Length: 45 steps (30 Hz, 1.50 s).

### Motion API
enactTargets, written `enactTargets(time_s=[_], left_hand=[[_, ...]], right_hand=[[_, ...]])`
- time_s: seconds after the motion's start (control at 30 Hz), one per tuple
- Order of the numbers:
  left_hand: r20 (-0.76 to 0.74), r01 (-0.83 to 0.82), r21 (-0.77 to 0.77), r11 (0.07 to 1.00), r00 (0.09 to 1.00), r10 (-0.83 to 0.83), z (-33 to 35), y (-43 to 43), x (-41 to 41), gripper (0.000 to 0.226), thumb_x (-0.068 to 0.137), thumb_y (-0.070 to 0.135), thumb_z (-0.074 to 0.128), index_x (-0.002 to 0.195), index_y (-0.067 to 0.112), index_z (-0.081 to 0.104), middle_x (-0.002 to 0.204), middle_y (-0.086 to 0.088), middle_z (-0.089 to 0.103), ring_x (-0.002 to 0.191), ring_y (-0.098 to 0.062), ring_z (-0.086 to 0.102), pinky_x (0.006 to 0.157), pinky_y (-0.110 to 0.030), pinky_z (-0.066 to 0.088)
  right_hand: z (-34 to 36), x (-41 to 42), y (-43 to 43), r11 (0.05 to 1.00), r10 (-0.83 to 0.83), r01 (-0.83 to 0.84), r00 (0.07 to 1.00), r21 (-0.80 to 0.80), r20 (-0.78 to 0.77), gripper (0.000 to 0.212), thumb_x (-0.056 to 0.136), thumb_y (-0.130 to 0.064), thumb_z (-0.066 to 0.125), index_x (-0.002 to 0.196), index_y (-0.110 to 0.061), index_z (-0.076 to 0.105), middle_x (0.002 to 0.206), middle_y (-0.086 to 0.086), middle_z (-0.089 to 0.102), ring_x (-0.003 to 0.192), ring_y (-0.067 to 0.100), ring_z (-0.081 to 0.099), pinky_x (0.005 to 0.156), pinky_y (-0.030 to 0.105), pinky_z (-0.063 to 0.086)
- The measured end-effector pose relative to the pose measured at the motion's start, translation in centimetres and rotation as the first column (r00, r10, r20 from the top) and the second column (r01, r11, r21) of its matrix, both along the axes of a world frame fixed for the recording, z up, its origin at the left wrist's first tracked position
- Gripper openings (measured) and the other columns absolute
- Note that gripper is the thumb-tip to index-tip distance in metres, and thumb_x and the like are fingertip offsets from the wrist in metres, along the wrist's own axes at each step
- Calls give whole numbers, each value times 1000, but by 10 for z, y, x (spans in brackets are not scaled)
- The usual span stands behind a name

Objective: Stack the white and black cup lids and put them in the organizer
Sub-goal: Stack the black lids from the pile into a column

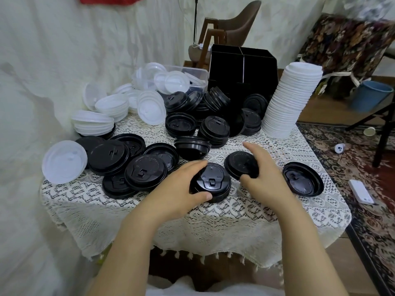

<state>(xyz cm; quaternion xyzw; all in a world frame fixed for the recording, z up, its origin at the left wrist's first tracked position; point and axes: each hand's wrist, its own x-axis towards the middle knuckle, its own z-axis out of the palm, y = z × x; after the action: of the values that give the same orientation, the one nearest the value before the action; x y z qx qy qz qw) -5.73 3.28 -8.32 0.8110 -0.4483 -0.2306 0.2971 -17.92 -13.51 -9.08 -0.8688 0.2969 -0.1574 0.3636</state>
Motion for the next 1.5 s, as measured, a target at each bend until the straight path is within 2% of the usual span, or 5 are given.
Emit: enactTargets(time_s=[0.3,0.47,0.93,1.17,1.5], left_hand=[[1,-2,-2,1000,1000,2,0,0,0,75,90,32,65,151,36,22,155,24,18,135,8,18,105,-11,12],[-7,3,2,1000,1000,-3,0,1,0,75,90,32,65,151,37,21,155,24,17,137,7,18,105,-11,12],[-45,-14,-11,1000,999,14,-4,1,3,89,83,28,74,151,37,19,155,21,22,138,3,23,107,-16,19],[-150,-77,-46,996,986,69,-8,1,5,110,76,19,80,151,42,4,126,33,34,119,10,33,87,-7,29],[-84,-54,-45,997,995,50,-9,2,6,103,77,24,79,152,40,10,154,18,27,139,0,27,115,-28,29]], right_hand=[[-13,7,-10,996,-64,61,997,-63,-44,63,84,-34,73,141,-28,45,124,-5,39,129,16,33,106,27,29],[-12,4,-12,999,30,-33,995,-36,-93,72,83,-19,67,148,-27,37,150,-4,32,140,18,29,115,35,27],[2,0,11,999,7,1,976,-35,219,62,77,-27,80,134,-25,55,126,-15,46,107,-10,47,88,-5,31],[0,10,37,986,163,-157,974,-50,156,67,76,-33,80,137,-25,54,133,-14,45,126,1,41,110,21,34],[-6,14,42,980,201,-200,975,-19,94,78,72,-38,83,141,-24,50,119,-27,39,116,-6,39,98,6,31]])
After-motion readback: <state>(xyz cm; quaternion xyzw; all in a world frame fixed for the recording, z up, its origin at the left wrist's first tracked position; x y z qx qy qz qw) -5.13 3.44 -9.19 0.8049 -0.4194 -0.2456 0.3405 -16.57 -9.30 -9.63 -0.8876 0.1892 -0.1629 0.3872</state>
